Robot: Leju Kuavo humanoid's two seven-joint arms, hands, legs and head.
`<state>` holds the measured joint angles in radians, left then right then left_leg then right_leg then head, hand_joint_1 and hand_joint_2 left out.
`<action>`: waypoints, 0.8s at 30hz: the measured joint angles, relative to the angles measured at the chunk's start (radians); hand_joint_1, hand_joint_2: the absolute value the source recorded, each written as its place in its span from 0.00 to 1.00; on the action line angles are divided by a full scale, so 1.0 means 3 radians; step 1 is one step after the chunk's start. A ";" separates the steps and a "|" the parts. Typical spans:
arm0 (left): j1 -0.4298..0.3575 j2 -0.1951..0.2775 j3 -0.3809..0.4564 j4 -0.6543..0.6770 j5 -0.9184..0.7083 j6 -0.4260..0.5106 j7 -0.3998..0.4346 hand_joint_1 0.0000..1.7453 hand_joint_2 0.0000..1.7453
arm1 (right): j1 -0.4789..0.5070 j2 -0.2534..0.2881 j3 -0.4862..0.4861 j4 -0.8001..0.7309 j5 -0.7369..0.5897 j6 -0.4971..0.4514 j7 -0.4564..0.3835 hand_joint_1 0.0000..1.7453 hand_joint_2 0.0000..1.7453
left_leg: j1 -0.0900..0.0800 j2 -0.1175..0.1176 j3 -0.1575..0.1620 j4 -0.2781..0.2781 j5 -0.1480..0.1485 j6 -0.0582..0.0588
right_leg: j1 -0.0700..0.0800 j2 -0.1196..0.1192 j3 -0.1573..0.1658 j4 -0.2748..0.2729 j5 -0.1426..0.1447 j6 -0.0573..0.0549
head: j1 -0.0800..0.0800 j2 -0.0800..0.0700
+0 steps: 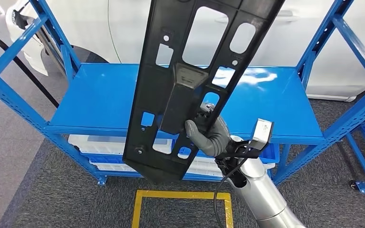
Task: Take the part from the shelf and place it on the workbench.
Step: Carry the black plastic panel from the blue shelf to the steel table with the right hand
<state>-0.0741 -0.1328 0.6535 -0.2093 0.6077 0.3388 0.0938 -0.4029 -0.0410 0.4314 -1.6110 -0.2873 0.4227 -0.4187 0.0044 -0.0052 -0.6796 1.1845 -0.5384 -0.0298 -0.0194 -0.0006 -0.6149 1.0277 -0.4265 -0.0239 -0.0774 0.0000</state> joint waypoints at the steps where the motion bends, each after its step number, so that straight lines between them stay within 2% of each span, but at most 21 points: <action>1: 0.0000 0.0000 0.0000 0.0000 0.0000 0.0000 0.0000 0.00 1.00 | 0.0002 0.0000 0.0000 0.0000 0.0000 0.0000 0.0000 1.00 1.00 | 0.0006 0.0000 -0.0069 0.0230 -0.0134 -0.0012 | 0.0002 -0.0002 -0.0044 0.0001 0.0032 0.0000 | 0.0000 0.0000; 2: 0.0000 0.0000 0.0000 0.0000 0.0000 0.0000 0.0000 0.00 1.00 | 0.0003 -0.0001 0.0000 0.0000 0.0000 0.0000 0.0001 1.00 1.00 | 0.0009 0.0000 -0.0095 0.0384 -0.0214 -0.0018 | 0.0004 -0.0003 -0.0089 0.0003 0.0064 0.0002 | 0.0000 0.0000; 3: 0.0000 0.0000 0.0000 0.0000 0.0000 0.0000 0.0000 0.00 1.00 | 0.0005 -0.0001 0.0000 0.0000 0.0000 0.0000 0.0001 1.00 1.00 | 0.0009 0.0000 -0.0052 0.0413 -0.0236 -0.0018 | 0.0006 -0.0003 -0.0133 0.0003 0.0098 0.0006 | 0.0000 0.0000; 4: -0.0001 0.0000 0.0000 0.0000 0.0000 0.0000 0.0000 0.00 1.00 | 0.0006 -0.0001 0.0000 0.0000 0.0000 0.0000 0.0001 1.00 1.00 | 0.0009 0.0000 0.0070 0.0289 -0.0199 -0.0012 | 0.0007 -0.0003 -0.0171 0.0004 0.0131 0.0012 | 0.0000 0.0000; 6: -0.0010 0.0001 0.0000 -0.0001 0.0000 0.0000 0.0000 0.00 1.00 | 0.0006 0.0000 0.0000 -0.0003 0.0001 0.0000 0.0001 1.00 1.00 | 0.0005 0.0000 0.0445 -0.0234 -0.0076 0.0021 | 0.0011 -0.0003 -0.0230 0.0004 0.0195 0.0029 | 0.0000 0.0000; 7: -0.0017 0.0002 0.0000 -0.0001 0.0000 -0.0001 0.0000 0.00 1.00 | 0.0006 -0.0002 -0.0001 -0.0007 0.0001 0.0000 0.0002 1.00 1.00 | -0.0004 0.0000 0.0585 -0.0456 -0.0027 0.0044 | 0.0012 -0.0004 -0.0247 0.0001 0.0225 0.0045 | 0.0000 0.0000; 8: -0.0023 0.0003 0.0000 -0.0002 0.0000 -0.0002 0.0000 0.00 1.00 | 0.0005 -0.0003 -0.0002 -0.0012 0.0000 0.0000 0.0001 1.00 1.00 | -0.0016 -0.0002 0.0660 -0.0586 0.0001 0.0067 | 0.0012 -0.0006 -0.0256 -0.0004 0.0255 0.0066 | 0.0000 0.0000; 10: -0.0024 0.0005 0.0000 -0.0003 0.0000 -0.0002 0.0000 0.00 1.00 | 0.0005 -0.0005 -0.0005 -0.0020 0.0000 0.0000 0.0002 1.00 1.00 | -0.0042 -0.0004 0.0656 -0.0622 0.0049 0.0111 | 0.0005 -0.0009 -0.0257 -0.0033 0.0318 0.0112 | 0.0000 0.0000; 11: -0.0022 0.0006 0.0001 -0.0003 0.0000 -0.0001 0.0000 0.00 1.00 | 0.0005 -0.0006 -0.0005 -0.0021 0.0001 0.0000 0.0002 1.00 1.00 | -0.0037 -0.0002 0.0638 -0.0626 0.0086 0.0132 | 0.0003 -0.0009 -0.0261 -0.0049 0.0345 0.0133 | -0.0001 0.0000; 12: -0.0021 0.0006 0.0001 -0.0003 0.0000 -0.0001 0.0000 0.00 1.00 | 0.0006 -0.0007 -0.0007 -0.0022 0.0002 -0.0001 0.0003 1.00 1.00 | -0.0032 0.0005 0.0614 -0.0638 0.0133 0.0156 | 0.0000 -0.0005 -0.0278 -0.0043 0.0320 0.0148 | 0.0000 0.0000; 13: -0.0021 0.0006 0.0002 -0.0003 0.0000 0.0000 0.0000 0.00 1.00 | 0.0006 -0.0008 -0.0010 -0.0022 0.0002 -0.0003 0.0005 1.00 1.00 | -0.0024 0.0013 0.0581 -0.0652 0.0185 0.0178 | -0.0001 -0.0002 -0.0309 0.0006 0.0237 0.0159 | 0.0000 0.0000; 14: -0.0022 0.0005 0.0002 -0.0003 0.0000 -0.0001 -0.0001 0.00 1.00 | 0.0006 -0.0009 -0.0014 -0.0023 0.0001 -0.0008 0.0005 1.00 1.00 | -0.0015 0.0021 0.0536 -0.0662 0.0239 0.0197 | -0.0003 0.0001 -0.0356 0.0133 0.0078 0.0168 | 0.0000 0.0000; 16: -0.0022 0.0004 0.0002 -0.0003 0.0000 -0.0003 -0.0001 0.00 1.00 | 0.0009 -0.0010 -0.0027 -0.0023 -0.0001 -0.0020 0.0007 1.00 1.00 | -0.0020 0.0028 0.0427 -0.0660 0.0326 0.0215 | -0.0009 0.0002 -0.0459 0.0556 -0.0288 0.0182 | 0.0000 0.0000; 17: -0.0021 0.0003 0.0002 -0.0003 0.0000 -0.0004 -0.0002 0.00 1.00 | 0.0014 -0.0010 -0.0034 -0.0023 -0.0002 -0.0029 0.0007 1.00 1.00 | -0.0023 0.0030 0.0366 -0.0655 0.0368 0.0215 | -0.0011 0.0002 -0.0486 0.0773 -0.0391 0.0191 | 0.0000 0.0000; 18: -0.0020 0.0003 0.0002 -0.0003 0.0000 -0.0006 -0.0003 0.00 1.00 | 0.0020 -0.0010 -0.0045 -0.0023 -0.0002 -0.0043 0.0010 1.00 1.00 | -0.0025 0.0031 0.0306 -0.0649 0.0408 0.0212 | -0.0011 0.0002 -0.0470 0.0907 -0.0400 0.0197 | 0.0000 0.0000; 19: -0.0019 0.0001 0.0001 -0.0003 0.0000 -0.0009 -0.0005 0.00 1.00 | 0.0028 -0.0010 -0.0058 -0.0024 -0.0002 -0.0057 0.0014 1.00 1.00 | -0.0025 0.0031 0.0246 -0.0639 0.0445 0.0207 | -0.0011 0.0002 -0.0396 0.0926 -0.0341 0.0199 | 0.0000 0.0000; 20: -0.0018 -0.0001 0.0001 -0.0003 0.0000 -0.0013 -0.0008 0.00 1.00 | 0.0036 -0.0010 -0.0073 -0.0026 -0.0002 -0.0072 0.0024 1.00 1.00 | -0.0026 0.0031 0.0189 -0.0625 0.0480 0.0199 | -0.0011 0.0002 -0.0262 0.0829 -0.0258 0.0195 | 0.0000 0.0000; 21: -0.0020 -0.0003 0.0001 -0.0003 0.0000 -0.0017 -0.0012 0.00 1.00 | 0.0041 -0.0009 -0.0089 -0.0032 0.0000 -0.0084 0.0041 1.00 1.00 | -0.0026 0.0029 0.0142 -0.0604 0.0508 0.0188 | -0.0010 0.0002 -0.0073 0.0624 -0.0216 0.0186 | 0.0000 0.0000; 22: -0.0023 -0.0005 0.0001 -0.0004 0.0000 -0.0020 -0.0016 0.00 1.00 | 0.0043 -0.0008 -0.0103 -0.0043 0.0002 -0.0090 0.0058 1.00 1.00 | -0.0031 0.0030 0.0102 -0.0580 0.0530 0.0176 | -0.0002 -0.0005 0.0126 0.0366 -0.0232 0.0171 | 0.0000 0.0000; 23: -0.0022 -0.0006 0.0000 -0.0004 0.0000 -0.0022 -0.0020 0.00 1.00 | 0.0045 -0.0007 -0.0116 -0.0055 0.0004 -0.0091 0.0075 1.00 1.00 | -0.0035 0.0033 0.0079 -0.0565 0.0552 0.0161 | 0.0006 -0.0009 0.0269 0.0165 -0.0271 0.0151 | -0.0001 0.0000; 24: -0.0022 -0.0006 -0.0001 -0.0005 0.0000 -0.0025 -0.0025 0.00 1.00 | 0.0045 -0.0006 -0.0130 -0.0068 0.0002 -0.0086 0.0092 1.00 1.00 | -0.0036 0.0038 0.0066 -0.0557 0.0574 0.0142 | 0.0015 -0.0009 0.0355 0.0026 -0.0317 0.0129 | -0.0001 0.0000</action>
<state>-0.0808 -0.1347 0.6533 -0.2109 0.6077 0.3311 0.0863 -0.3895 -0.0429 0.3925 -1.6314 -0.2868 0.3970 -0.3909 -0.0066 0.0061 -0.6599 1.0175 -0.3663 0.0129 -0.0149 -0.0034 -0.5084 1.0356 -0.5216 0.0147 -0.0778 0.0000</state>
